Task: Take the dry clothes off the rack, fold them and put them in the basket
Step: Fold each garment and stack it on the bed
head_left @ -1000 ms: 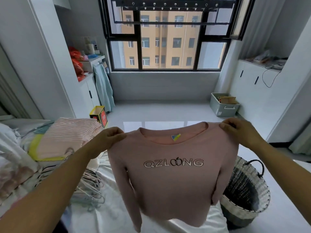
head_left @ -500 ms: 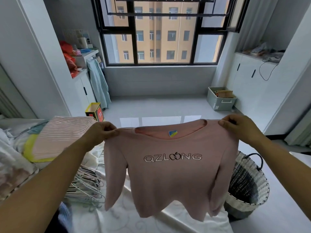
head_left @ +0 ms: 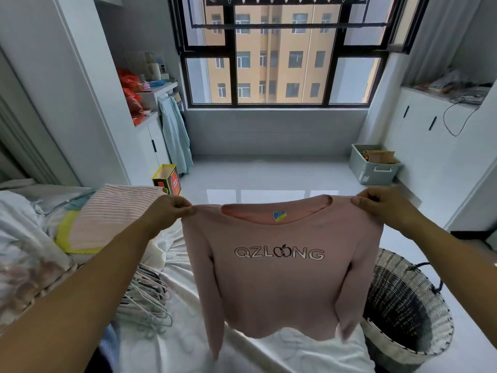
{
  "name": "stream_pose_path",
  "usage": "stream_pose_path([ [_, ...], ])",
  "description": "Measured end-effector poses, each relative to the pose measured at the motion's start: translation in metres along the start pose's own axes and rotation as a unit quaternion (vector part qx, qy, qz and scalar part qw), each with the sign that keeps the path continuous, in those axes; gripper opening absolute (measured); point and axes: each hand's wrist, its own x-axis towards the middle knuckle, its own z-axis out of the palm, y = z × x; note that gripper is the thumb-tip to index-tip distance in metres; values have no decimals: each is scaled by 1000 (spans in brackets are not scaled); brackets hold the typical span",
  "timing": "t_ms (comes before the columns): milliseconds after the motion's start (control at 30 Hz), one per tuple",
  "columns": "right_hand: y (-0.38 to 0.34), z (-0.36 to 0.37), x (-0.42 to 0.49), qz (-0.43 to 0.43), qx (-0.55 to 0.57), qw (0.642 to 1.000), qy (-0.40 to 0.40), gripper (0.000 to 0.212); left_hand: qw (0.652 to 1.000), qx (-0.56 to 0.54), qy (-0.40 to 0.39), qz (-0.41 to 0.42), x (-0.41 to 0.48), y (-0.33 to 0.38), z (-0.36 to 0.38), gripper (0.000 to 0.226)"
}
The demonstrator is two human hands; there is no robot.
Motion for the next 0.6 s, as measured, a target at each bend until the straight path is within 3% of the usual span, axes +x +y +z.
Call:
stream_pose_path([
  [100, 10, 17, 25, 16, -11, 1000, -15, 15, 998, 49, 3, -39, 21, -6, 15, 17],
  [200, 15, 31, 59, 27, -29, 999, -4, 18, 996, 23, 14, -82, 53, -2, 27, 22],
  [400, 6, 24, 143, 0, -24, 997, 79, 18, 990, 17, 141, 1, 132, 26, 18, 18],
  [600, -33, 1, 171, -87, -30, 986, 136, 25, 977, -36, 187, 93, 156, 54, -20, 19],
])
